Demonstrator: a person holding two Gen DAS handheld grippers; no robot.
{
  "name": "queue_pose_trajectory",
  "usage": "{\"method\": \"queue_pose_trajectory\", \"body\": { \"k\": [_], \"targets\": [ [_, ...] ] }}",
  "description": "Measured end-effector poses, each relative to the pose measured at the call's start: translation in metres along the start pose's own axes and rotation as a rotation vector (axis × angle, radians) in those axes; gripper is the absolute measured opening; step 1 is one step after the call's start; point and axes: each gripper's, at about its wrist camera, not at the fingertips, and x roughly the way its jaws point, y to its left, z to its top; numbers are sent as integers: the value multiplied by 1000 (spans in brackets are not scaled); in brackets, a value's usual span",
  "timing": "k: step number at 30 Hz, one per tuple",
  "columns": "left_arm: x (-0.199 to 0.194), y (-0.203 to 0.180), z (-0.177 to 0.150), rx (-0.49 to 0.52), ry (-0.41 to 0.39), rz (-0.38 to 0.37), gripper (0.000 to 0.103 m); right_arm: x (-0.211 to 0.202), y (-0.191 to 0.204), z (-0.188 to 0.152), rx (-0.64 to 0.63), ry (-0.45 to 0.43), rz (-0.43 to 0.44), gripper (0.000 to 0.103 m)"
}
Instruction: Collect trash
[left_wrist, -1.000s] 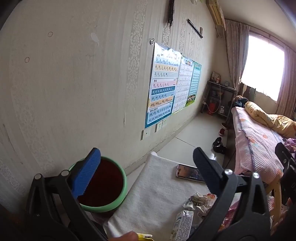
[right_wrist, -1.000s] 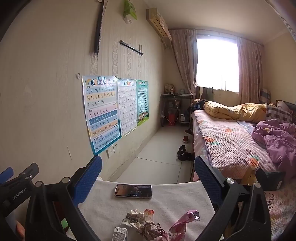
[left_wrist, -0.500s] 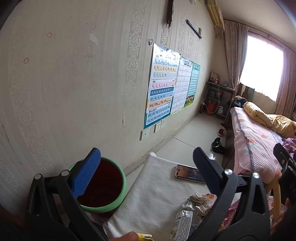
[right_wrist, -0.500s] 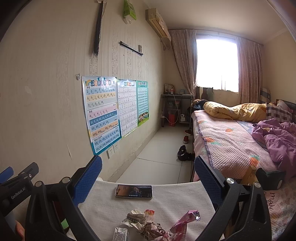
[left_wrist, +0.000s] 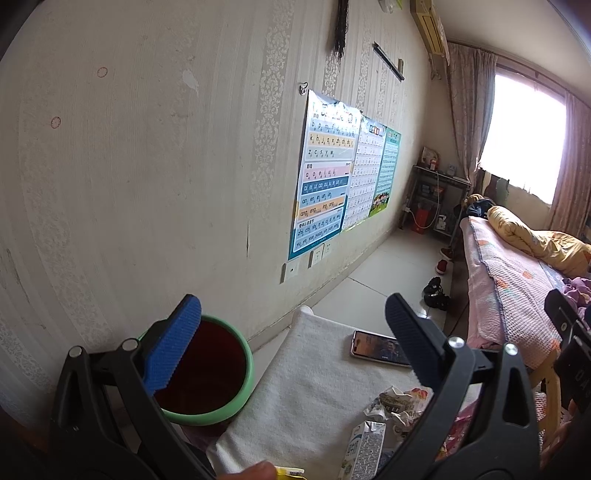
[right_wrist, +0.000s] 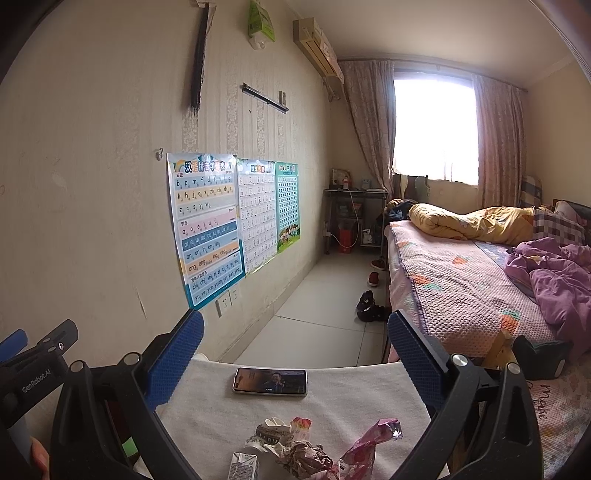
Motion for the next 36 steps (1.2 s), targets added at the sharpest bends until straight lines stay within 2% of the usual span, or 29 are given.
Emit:
{"method": "queue_pose_trajectory", "body": {
  "k": [36],
  "targets": [
    [9, 3, -4, -4, 21, 15, 98, 2, -3, -3, 0, 12, -15, 96]
  ]
}}
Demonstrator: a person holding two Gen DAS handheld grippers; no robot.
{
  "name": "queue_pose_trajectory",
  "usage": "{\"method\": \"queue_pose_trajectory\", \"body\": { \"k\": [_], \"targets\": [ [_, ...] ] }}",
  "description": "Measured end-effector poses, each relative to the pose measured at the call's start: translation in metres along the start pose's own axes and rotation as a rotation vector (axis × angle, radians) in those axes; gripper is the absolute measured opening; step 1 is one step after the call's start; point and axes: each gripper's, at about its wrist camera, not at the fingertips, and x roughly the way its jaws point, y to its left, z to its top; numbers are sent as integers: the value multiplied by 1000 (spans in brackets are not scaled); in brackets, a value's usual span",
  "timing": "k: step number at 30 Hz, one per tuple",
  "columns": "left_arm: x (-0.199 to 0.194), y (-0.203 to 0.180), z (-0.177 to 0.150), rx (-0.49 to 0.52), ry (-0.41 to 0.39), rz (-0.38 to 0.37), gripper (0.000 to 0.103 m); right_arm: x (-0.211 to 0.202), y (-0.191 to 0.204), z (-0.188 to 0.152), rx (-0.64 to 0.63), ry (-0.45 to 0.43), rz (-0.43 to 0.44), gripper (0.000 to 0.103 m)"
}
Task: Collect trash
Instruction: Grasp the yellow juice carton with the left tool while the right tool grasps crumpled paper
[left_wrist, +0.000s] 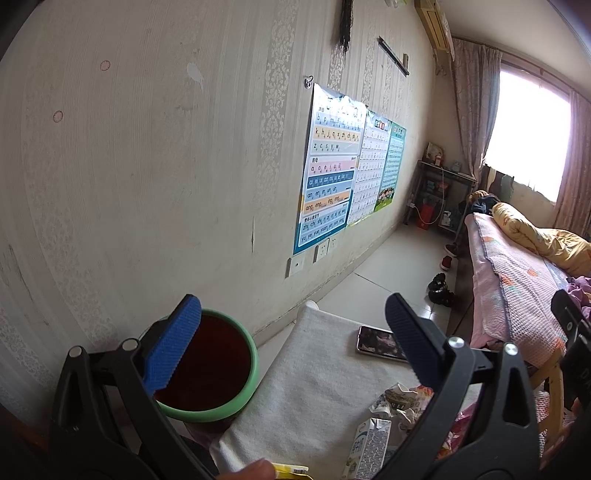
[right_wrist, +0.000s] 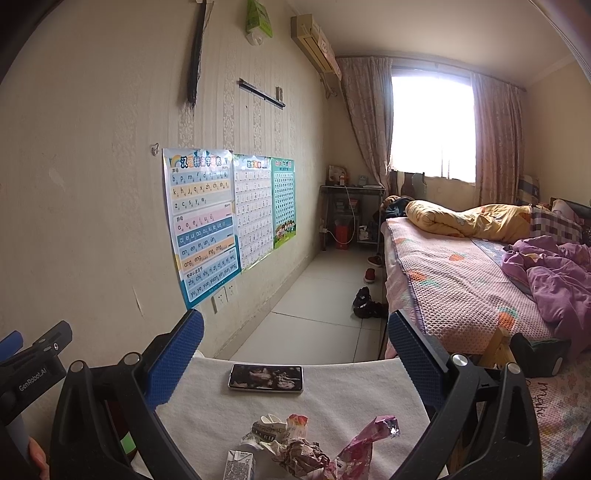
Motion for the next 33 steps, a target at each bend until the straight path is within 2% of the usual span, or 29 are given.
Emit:
{"method": "queue_pose_trajectory", "body": {
  "k": [8, 12, 16, 18, 22, 24, 26, 28, 33],
  "targets": [
    [12, 3, -11, 13, 43, -17, 98, 7, -2, -5, -16, 29, -6, 96],
    [23, 5, -35, 97, 92, -9, 98, 14, -8, -15, -53, 47, -17, 96],
    [46, 8, -83, 182, 262, -78, 98, 26, -17, -42, -100, 108, 10, 96],
    [57, 12, -112, 203, 366, -106, 96, 36, -22, -60, -106, 179, 34, 96],
    [75, 16, -170, 191, 602, -185, 78, 56, -24, -94, -99, 329, 100, 96],
    [82, 14, -192, 180, 693, -219, 74, 64, -22, -107, -91, 377, 114, 96],
    [87, 12, -207, 186, 740, -215, 74, 74, -21, -117, -86, 417, 120, 90],
    [93, 12, -211, 186, 759, -203, 75, 83, -21, -125, -82, 449, 129, 89],
    [104, 9, -213, 164, 776, -207, 78, 121, -26, -144, -63, 555, 150, 82]
  ]
}}
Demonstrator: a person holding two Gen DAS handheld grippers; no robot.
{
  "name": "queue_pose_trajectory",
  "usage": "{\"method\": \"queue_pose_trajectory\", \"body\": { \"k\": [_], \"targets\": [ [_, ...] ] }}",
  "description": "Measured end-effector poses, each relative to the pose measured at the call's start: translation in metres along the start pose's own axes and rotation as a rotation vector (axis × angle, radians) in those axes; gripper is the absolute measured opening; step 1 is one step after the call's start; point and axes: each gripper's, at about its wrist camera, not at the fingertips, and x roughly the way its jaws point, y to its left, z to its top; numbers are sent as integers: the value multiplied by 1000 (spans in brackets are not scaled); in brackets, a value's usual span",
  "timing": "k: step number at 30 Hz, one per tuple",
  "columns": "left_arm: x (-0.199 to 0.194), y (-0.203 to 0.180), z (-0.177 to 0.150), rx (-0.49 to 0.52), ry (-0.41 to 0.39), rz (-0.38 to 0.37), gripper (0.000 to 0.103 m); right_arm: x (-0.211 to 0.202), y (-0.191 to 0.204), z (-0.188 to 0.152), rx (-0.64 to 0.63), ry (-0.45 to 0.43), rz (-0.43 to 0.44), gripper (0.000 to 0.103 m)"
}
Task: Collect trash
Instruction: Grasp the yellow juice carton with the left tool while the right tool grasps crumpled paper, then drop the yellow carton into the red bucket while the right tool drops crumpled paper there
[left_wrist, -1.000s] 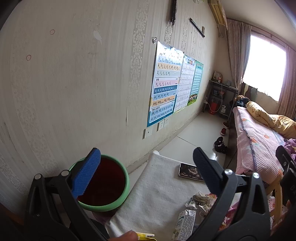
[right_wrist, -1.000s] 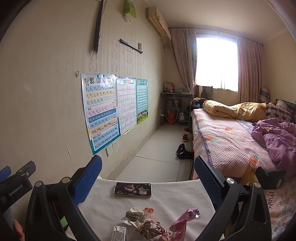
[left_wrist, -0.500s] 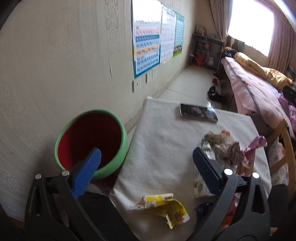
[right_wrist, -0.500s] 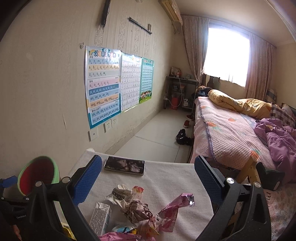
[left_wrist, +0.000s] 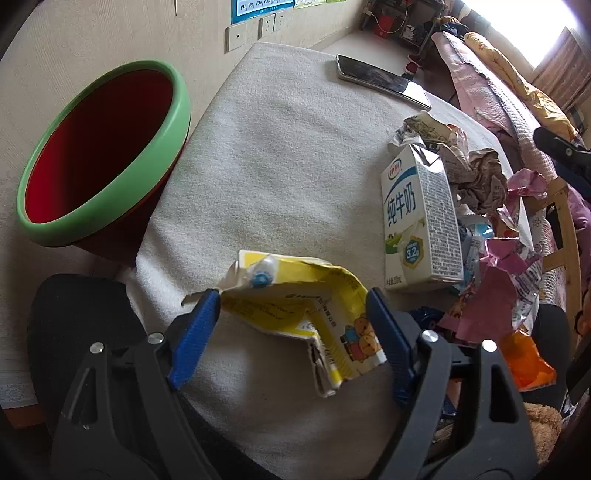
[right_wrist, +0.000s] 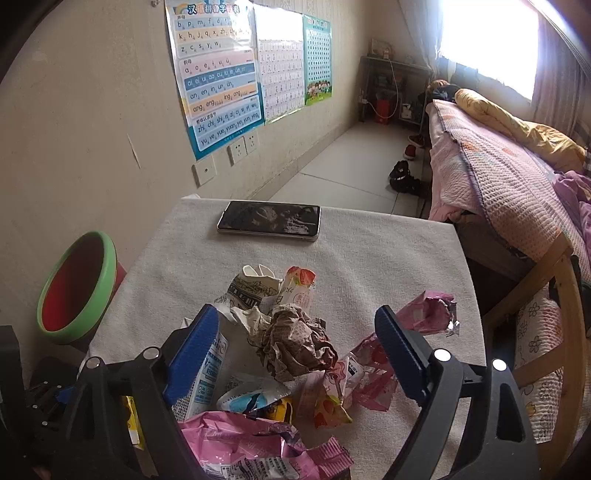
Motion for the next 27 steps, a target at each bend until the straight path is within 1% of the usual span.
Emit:
{"method": "queue_pose_trajectory", "body": {
  "k": [2, 7, 10, 12, 13, 14, 15, 16, 17, 18, 19, 20, 21, 24, 26, 27],
  "targets": [
    [-1, 0, 1, 0, 0, 1, 78, 17, -5, 6, 29, 46, 31, 77],
    [-26, 6, 1, -13, -54, -32, 78, 60, -14, 25, 96, 150, 76, 77],
    [-34, 13, -2, -40, -52, -61, 78, 87, -17, 30, 122, 225, 86, 75],
    [-33, 15, -4, -57, -38, -77, 78, 102, -19, 29, 136, 279, 113, 69],
    [-31, 15, -5, -62, -31, -79, 78, 109, -20, 27, 142, 308, 128, 63],
    [-28, 16, -6, -66, -21, -77, 78, 115, -20, 24, 147, 334, 144, 54],
    [-24, 16, -5, -71, -8, -77, 78, 119, -20, 21, 149, 354, 157, 48],
    [-21, 15, -5, -74, -1, -80, 78, 120, -21, 19, 149, 361, 166, 37],
    [-18, 14, -4, -73, 2, -83, 78, 117, -21, 18, 150, 348, 176, 34],
    [-15, 11, -3, -70, 6, -82, 76, 112, -22, 17, 155, 331, 197, 27],
    [-10, 10, -3, -68, 16, -79, 73, 106, -23, 17, 162, 316, 216, 20],
    [-5, 10, -2, -71, 30, -78, 71, 100, -23, 17, 167, 301, 225, 16],
    [1, 10, -1, -78, 46, -78, 70, 93, -24, 18, 170, 282, 233, 16],
    [12, 11, -2, -92, 81, -79, 59, 79, -26, 18, 180, 249, 250, 16],
    [15, 12, -4, -100, 87, -93, 54, 79, -28, 17, 184, 252, 236, 16],
    [15, 12, -3, -102, 84, -100, 51, 81, -29, 18, 185, 254, 214, 17]
  ]
}}
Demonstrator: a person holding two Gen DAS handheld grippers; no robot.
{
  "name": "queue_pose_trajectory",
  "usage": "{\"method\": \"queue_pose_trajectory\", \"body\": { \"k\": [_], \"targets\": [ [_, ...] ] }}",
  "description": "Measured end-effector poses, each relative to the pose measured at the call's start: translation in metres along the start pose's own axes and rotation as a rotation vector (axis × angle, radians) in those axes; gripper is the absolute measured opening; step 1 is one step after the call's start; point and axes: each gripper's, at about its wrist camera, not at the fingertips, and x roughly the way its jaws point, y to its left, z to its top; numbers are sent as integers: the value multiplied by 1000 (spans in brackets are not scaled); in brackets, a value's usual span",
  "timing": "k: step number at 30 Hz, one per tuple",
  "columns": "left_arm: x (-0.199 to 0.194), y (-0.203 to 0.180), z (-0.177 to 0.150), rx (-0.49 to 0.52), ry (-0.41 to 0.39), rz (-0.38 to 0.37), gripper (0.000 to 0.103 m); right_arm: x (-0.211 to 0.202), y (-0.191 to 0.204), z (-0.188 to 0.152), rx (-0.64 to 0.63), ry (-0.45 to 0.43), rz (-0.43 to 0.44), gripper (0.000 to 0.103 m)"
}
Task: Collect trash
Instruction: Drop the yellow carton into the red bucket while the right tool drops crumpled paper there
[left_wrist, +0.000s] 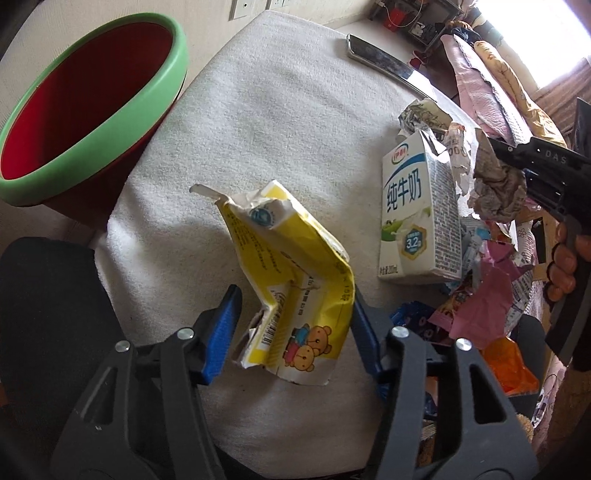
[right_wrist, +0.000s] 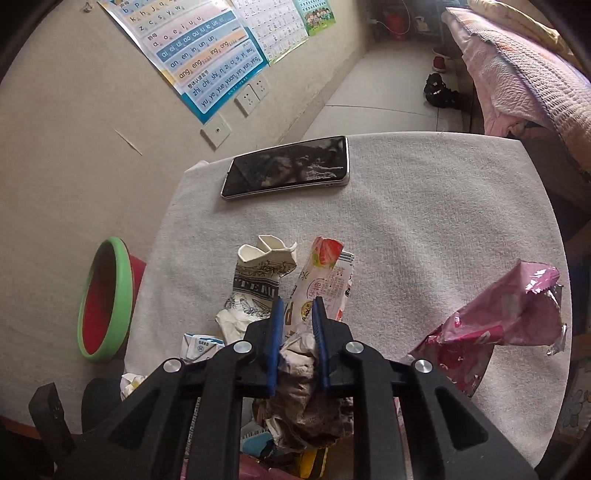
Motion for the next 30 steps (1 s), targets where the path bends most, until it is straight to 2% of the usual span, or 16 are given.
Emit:
{"method": "queue_pose_trajectory", "body": {
  "k": [2, 3, 4, 5, 9, 11, 12, 17, 18, 19, 20, 23, 30],
  "targets": [
    [0, 0, 0, 1, -4, -8, 48, 5, -2, 4, 16, 2, -19, 25],
    [-1, 0, -1, 3, -10, -11, 47, 7, -3, 6, 27, 11, -23, 33],
    [-1, 1, -1, 3, -14, -12, 46, 7, -3, 7, 36, 14, -24, 51],
    [-1, 1, -1, 2, -16, -14, 45, 5, -4, 7, 39, 6, -24, 59],
    [-4, 6, -3, -19, -27, -29, 44, -14, -4, 3, 10, -21, -35, 60],
    [-5, 7, -3, -20, -30, -30, 44, -22, -5, -4, -18, -17, -49, 70],
    [-5, 7, -3, -16, -32, -27, 44, -23, -6, -8, -34, -4, -50, 71],
    [-5, 2, -4, -3, -39, -19, 44, -3, -7, -26, -92, 64, -99, 69],
    [-6, 3, -4, -7, -43, -21, 44, 1, -7, -29, -90, 77, -87, 65],
    [-7, 4, -4, -13, -47, -22, 44, 4, -6, -32, -96, 81, -79, 51],
    [-9, 6, -4, -19, -52, -24, 44, 5, -5, -34, -103, 84, -76, 47],
    [-11, 10, -6, -34, -62, -28, 44, -5, -2, -38, -106, 57, -61, 42],
    [-18, 5, -5, -18, -95, -24, 44, -52, 8, -34, -42, -54, 14, 41]
  ]
}}
